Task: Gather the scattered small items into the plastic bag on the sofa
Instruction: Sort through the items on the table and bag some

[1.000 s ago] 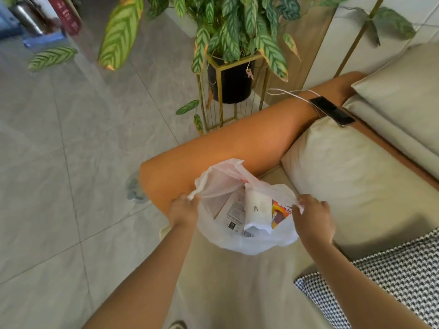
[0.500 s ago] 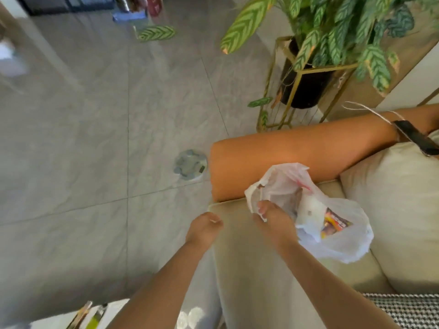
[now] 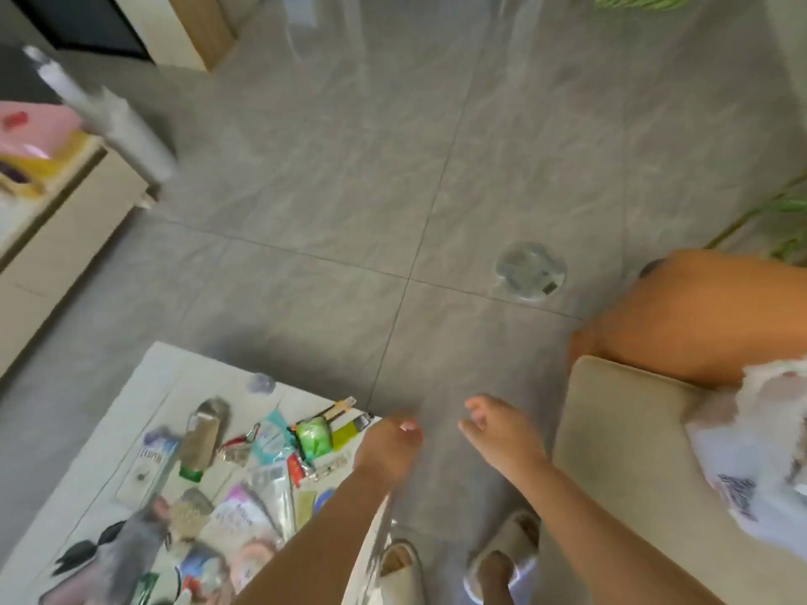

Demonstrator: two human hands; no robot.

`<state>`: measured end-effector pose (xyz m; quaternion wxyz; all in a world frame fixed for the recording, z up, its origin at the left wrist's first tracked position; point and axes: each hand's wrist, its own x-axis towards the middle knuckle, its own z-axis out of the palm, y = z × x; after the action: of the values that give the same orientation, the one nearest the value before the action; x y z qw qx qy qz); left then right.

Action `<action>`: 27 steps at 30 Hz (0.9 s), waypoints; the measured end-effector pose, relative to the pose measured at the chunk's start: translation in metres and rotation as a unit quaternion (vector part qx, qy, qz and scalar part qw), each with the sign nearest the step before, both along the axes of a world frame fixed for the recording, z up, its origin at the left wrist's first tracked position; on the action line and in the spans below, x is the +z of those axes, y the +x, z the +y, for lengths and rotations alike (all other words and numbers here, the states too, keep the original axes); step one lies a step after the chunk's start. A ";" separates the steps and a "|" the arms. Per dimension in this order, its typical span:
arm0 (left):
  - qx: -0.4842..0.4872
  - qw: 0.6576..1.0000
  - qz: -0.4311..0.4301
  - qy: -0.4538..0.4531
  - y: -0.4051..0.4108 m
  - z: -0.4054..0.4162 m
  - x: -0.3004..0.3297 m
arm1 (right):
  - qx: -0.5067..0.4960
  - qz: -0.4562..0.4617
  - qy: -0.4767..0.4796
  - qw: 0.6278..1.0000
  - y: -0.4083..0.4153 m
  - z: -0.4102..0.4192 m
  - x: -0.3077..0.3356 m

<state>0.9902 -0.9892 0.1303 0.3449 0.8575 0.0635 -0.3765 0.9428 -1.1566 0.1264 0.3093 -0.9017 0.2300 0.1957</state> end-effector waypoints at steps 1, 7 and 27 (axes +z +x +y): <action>0.014 1.000 0.000 0.000 0.000 0.020 -0.003 | 0.018 -0.001 0.004 1.000 0.008 0.018 -0.002; 0.115 0.993 0.031 0.010 -0.004 0.111 -0.027 | 0.122 0.008 0.038 0.992 0.041 0.105 -0.023; 0.280 0.949 -0.014 0.143 0.051 0.159 -0.216 | 0.357 -0.035 -0.069 0.931 0.118 0.164 -0.241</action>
<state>1.0408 -0.8306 -0.0860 0.3113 0.8507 0.3493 -0.2397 1.0606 -0.9924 -0.1143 0.1636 -0.9498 -0.1049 0.2452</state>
